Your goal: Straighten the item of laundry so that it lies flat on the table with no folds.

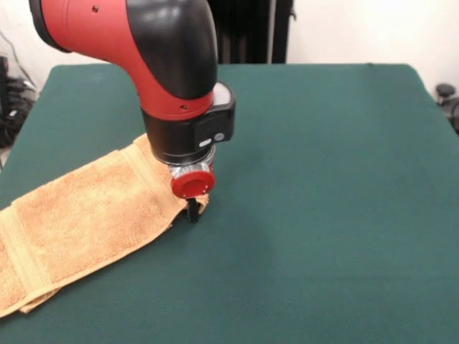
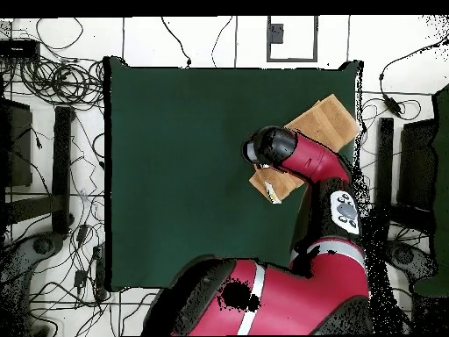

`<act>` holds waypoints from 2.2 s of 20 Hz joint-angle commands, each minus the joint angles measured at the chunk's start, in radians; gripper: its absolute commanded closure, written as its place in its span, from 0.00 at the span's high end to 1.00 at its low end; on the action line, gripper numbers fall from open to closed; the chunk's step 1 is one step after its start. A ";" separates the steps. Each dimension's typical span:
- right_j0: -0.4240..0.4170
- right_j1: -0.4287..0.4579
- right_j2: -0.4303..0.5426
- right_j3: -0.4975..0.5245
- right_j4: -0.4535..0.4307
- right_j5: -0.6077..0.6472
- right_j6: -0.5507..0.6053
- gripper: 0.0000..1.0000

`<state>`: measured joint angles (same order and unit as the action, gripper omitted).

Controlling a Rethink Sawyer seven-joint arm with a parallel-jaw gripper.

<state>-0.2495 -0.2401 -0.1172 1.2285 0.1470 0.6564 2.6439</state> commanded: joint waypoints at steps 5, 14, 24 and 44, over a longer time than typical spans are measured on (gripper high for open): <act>0.017 0.012 0.029 0.059 0.015 -0.001 0.105 1.00; 0.007 -0.017 0.038 0.075 0.000 0.021 0.060 1.00; -0.012 -0.025 0.072 0.095 0.002 0.046 0.029 0.00; -0.158 -0.369 0.057 0.399 -0.112 0.258 -0.199 0.00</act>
<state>-0.3961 -0.5165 -0.1131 1.4271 0.0952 0.7935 2.6439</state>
